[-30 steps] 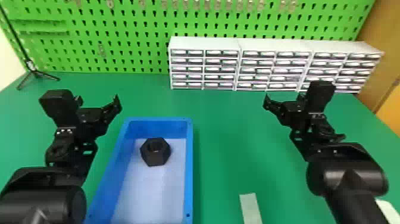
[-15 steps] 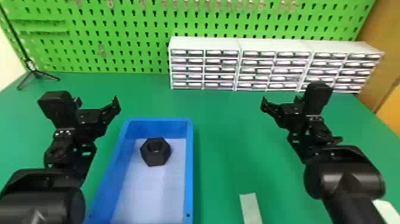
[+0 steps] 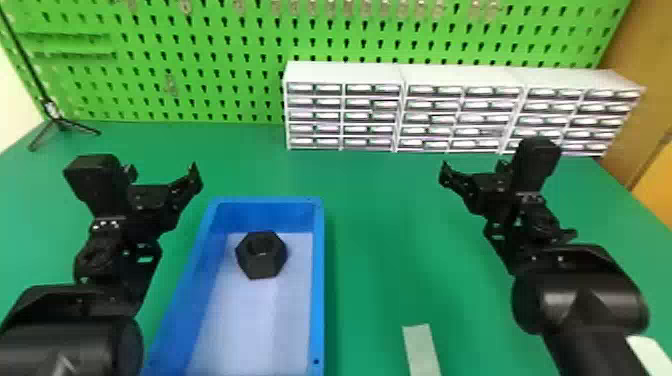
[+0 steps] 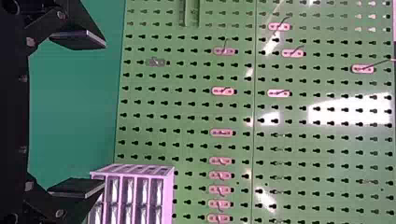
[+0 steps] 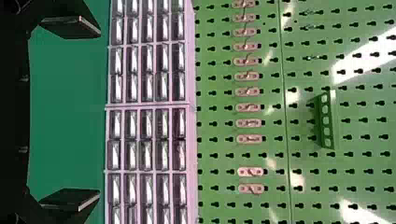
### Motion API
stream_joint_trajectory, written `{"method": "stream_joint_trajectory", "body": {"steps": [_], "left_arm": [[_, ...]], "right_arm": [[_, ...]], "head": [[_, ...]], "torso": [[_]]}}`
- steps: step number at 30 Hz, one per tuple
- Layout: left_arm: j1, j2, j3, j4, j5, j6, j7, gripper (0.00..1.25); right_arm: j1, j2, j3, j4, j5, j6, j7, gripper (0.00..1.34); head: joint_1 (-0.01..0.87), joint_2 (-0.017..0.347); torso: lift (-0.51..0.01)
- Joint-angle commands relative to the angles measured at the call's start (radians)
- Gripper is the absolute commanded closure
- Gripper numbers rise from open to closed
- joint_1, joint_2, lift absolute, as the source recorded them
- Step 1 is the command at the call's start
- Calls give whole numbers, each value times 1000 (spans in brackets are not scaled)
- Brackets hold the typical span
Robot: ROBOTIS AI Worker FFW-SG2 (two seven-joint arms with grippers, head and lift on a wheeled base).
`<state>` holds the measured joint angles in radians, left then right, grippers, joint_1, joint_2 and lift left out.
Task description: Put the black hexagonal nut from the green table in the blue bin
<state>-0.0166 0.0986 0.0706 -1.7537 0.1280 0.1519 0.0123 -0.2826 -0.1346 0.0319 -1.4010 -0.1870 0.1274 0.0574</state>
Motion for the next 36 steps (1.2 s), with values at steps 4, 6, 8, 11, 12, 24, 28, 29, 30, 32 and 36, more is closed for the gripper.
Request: {"method": "stream_joint_trajectory", "body": {"steps": [4, 6, 8, 11, 12, 24, 28, 29, 30, 32, 36], "left_arm": [[1, 1, 1, -1, 1, 0, 0, 223], [0, 0, 0, -1, 1, 0, 0, 223], [0, 0, 0, -1, 1, 0, 0, 223], [-2, 0, 0, -1, 1, 0, 0, 223], [-3, 1, 0, -1, -1, 0, 0, 223], [-6, 0, -2, -1, -8, 3, 0, 223], [-6, 1, -2, -1, -8, 3, 0, 223], [-5, 1, 0, -1, -8, 3, 0, 223], [-5, 0, 0, -1, -7, 3, 0, 223], [-5, 0, 0, -1, -7, 3, 0, 223], [-5, 1, -2, -1, -8, 3, 0, 223]], "right_arm": [[2, 1, -3, -1, -2, 0, -1, 98], [2, 0, -3, -1, -2, 0, -1, 98], [2, 0, -3, -1, -2, 0, -1, 98], [2, -2, 0, -1, 0, 0, -1, 98], [2, -3, 0, -1, 0, 0, 1, 98], [3, -3, -3, -1, 0, 0, -1, 98], [5, 0, -7, -1, 0, -5, -1, 98], [5, 1, -7, -1, 0, -3, 1, 98], [7, 3, -9, -1, 0, -5, -1, 98], [7, 3, -7, -1, 0, -3, -1, 98], [8, 3, -7, -1, 0, -5, -1, 98]], "head": [[686, 28], [686, 28], [686, 28], [686, 28], [686, 28], [686, 28], [686, 28], [686, 28], [686, 28], [686, 28], [686, 28]], "torso": [[-96], [-96], [-96], [-96], [-96], [-96], [-96], [-96], [-96], [-96], [-96]]}}
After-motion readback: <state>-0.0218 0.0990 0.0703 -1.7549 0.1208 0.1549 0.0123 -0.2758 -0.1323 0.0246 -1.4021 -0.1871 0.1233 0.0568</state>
